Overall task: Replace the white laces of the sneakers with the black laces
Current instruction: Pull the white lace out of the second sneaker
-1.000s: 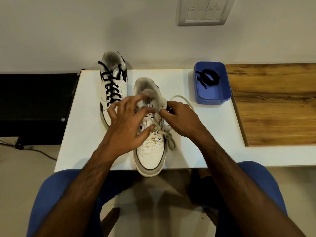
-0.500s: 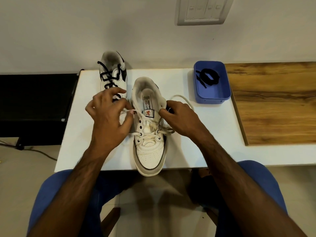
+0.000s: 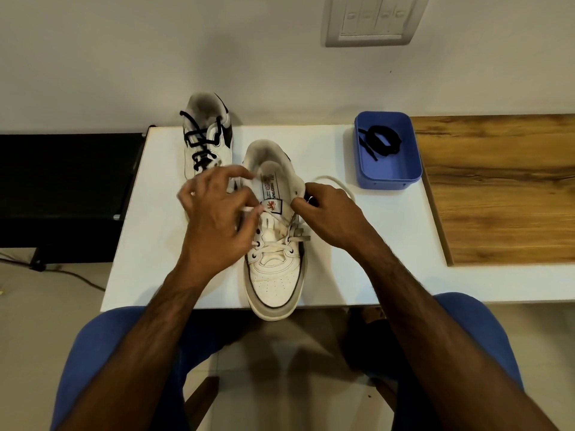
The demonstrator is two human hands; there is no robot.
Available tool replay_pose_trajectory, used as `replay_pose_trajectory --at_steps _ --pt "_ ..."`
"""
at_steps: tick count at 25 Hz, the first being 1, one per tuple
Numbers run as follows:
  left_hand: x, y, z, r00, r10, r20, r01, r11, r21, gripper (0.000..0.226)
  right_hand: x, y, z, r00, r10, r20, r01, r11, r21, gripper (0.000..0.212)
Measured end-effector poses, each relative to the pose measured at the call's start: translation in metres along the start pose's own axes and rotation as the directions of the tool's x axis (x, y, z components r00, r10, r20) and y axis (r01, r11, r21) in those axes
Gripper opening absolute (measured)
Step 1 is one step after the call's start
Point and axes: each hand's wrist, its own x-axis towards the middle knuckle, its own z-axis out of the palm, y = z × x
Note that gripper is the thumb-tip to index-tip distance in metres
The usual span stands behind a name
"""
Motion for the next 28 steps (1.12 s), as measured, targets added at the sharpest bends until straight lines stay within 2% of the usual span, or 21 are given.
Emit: replay_pose_trajectory --at_steps 2,5,7,10,13,15,17,19,21,24,26,28 --pt "0.001 -0.004 -0.006 0.997 -0.055 -0.06 0.055 0.998 -0.002 0.013 0.0 0.002 0.001 1.0 0.003 0.0 -0.003 1.0 0.003 0.024" --pt "-0.002 -0.001 0.001 0.994 0.059 0.093 -0.067 0.994 0.089 0.021 0.0 0.001 0.002 1.0 0.006 -0.003 -0.006 1.0 0.007 0.025" --pt "-0.004 0.004 0.011 0.964 0.146 0.221 -0.177 0.976 0.128 0.025 -0.001 -0.001 0.002 1.0 0.001 -0.012 -0.001 1.0 0.013 0.029" --pt "-0.005 0.006 0.018 0.948 0.199 0.25 -0.238 0.962 0.136 0.009 -0.001 -0.002 0.001 1.0 -0.009 -0.016 0.009 1.0 0.01 0.022" --pt "-0.004 0.004 0.015 0.98 0.159 0.123 -0.167 0.984 0.06 0.008 -0.001 -0.001 0.001 1.0 -0.009 -0.012 0.009 1.0 -0.004 0.022" --pt "0.001 0.003 0.003 0.999 0.0 -0.047 -0.005 0.994 -0.111 0.01 0.0 0.0 0.001 1.0 -0.003 -0.007 0.003 1.0 -0.014 0.025" --pt "0.004 -0.008 -0.014 0.951 -0.208 -0.229 0.14 0.95 -0.28 0.007 0.0 0.001 0.0 1.0 0.002 0.0 -0.002 1.0 -0.001 0.023" --pt "0.004 -0.018 -0.026 0.921 -0.277 -0.273 0.226 0.953 -0.203 0.004 0.0 0.001 0.0 1.0 0.003 -0.005 -0.003 1.0 0.007 0.023" --pt "0.003 -0.022 -0.026 0.96 -0.208 -0.186 0.195 0.977 -0.086 0.009 0.0 0.001 0.0 1.0 0.003 -0.008 -0.003 1.0 -0.011 0.026" --pt "0.003 -0.022 -0.02 0.995 -0.086 0.041 0.089 0.993 -0.076 0.019 -0.002 -0.001 0.001 1.0 -0.006 -0.002 0.005 0.997 -0.082 0.037" --pt "0.0 -0.028 -0.02 0.962 -0.129 0.242 0.142 0.989 -0.039 0.023 -0.004 -0.003 -0.003 0.999 -0.039 -0.012 0.036 0.988 -0.147 0.045" --pt "-0.005 -0.034 -0.021 0.857 -0.214 0.468 0.198 0.977 0.085 0.031 -0.007 -0.006 -0.006 0.991 -0.127 -0.042 0.118 0.978 -0.173 0.042"
